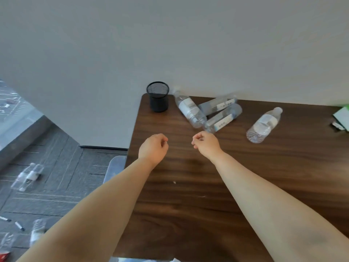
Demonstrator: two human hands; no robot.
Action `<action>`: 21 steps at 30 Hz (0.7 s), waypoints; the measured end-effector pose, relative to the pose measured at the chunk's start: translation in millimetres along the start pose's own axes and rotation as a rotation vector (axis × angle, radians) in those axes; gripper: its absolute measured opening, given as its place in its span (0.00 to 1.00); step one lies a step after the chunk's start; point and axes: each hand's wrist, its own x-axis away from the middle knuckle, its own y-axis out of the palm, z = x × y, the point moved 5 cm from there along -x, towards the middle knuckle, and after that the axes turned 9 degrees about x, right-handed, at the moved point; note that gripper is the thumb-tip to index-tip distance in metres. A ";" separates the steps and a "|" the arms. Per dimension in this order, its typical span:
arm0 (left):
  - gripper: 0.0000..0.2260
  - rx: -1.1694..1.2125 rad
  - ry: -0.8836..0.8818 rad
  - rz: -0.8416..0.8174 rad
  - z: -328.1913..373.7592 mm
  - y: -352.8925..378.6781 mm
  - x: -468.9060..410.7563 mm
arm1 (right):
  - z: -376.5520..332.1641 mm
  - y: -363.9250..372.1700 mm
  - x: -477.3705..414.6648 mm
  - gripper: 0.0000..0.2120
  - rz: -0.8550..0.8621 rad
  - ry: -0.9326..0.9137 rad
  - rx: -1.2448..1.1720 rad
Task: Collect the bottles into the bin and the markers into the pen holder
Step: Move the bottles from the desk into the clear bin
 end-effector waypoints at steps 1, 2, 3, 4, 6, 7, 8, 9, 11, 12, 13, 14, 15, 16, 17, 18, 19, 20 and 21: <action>0.11 0.005 0.013 0.000 14.1 11.4 -4.7 | 10.4 -14.3 -4.8 0.07 0.023 0.003 -0.001; 0.11 0.008 0.030 -0.005 28.0 23.0 -9.7 | 20.6 -28.7 -9.8 0.07 0.052 0.003 -0.004; 0.11 0.002 0.054 -0.014 44.9 37.7 -16.3 | 33.5 -47.0 -16.2 0.08 0.083 0.010 -0.008; 0.12 -0.008 0.080 -0.022 57.7 48.7 -21.8 | 42.9 -60.9 -20.9 0.08 0.106 0.014 -0.009; 0.14 -0.015 0.128 -0.037 77.9 63.7 -30.4 | 55.5 -81.3 -28.6 0.07 0.127 0.023 -0.005; 0.16 -0.023 0.152 -0.046 90.8 72.9 -36.3 | 63.5 -94.2 -33.8 0.06 0.141 0.032 -0.009; 0.17 -0.032 0.174 -0.051 102.8 80.9 -42.3 | 71.2 -105.9 -38.9 0.05 0.154 0.047 -0.009; 0.18 -0.041 0.190 -0.057 114.4 87.8 -47.9 | 78.6 -116.9 -43.4 0.04 0.170 0.061 0.003; 0.18 -0.058 0.207 -0.070 134.6 99.9 -59.6 | 91.8 -136.7 -52.1 0.07 0.214 0.086 0.041; 0.18 -0.070 0.213 -0.076 142.4 105.9 -65.6 | 96.7 -145.6 -56.6 0.09 0.248 0.094 0.057; 0.18 -0.084 0.217 -0.080 148.7 111.5 -71.4 | 101.3 -154.0 -61.3 0.12 0.301 0.107 0.093; 0.18 -0.097 0.221 -0.081 154.0 116.6 -76.9 | 105.7 -161.8 -65.7 0.15 0.361 0.138 0.150; 0.18 -0.107 0.223 -0.081 158.2 121.1 -82.1 | 110.8 -168.0 -70.3 0.20 0.404 0.195 0.210; 0.18 -0.114 0.223 -0.081 161.5 125.2 -86.6 | 117.0 -172.2 -74.7 0.26 0.412 0.268 0.247; 0.18 -0.127 0.224 -0.085 164.4 129.0 -90.7 | 122.8 -173.9 -78.9 0.32 0.384 0.338 0.248; 0.18 -0.146 0.226 -0.091 166.7 132.7 -94.5 | 128.4 -173.6 -82.9 0.37 0.337 0.390 0.217; 0.18 -0.170 0.227 -0.100 168.7 135.9 -97.7 | 133.4 -172.3 -86.3 0.40 0.293 0.425 0.172; 0.19 -0.197 0.225 -0.110 170.5 138.8 -101.4 | 138.3 -170.4 -89.7 0.42 0.258 0.445 0.131; 0.20 -0.226 0.221 -0.122 171.9 141.4 -105.2 | 142.0 -168.9 -91.7 0.43 0.236 0.460 0.099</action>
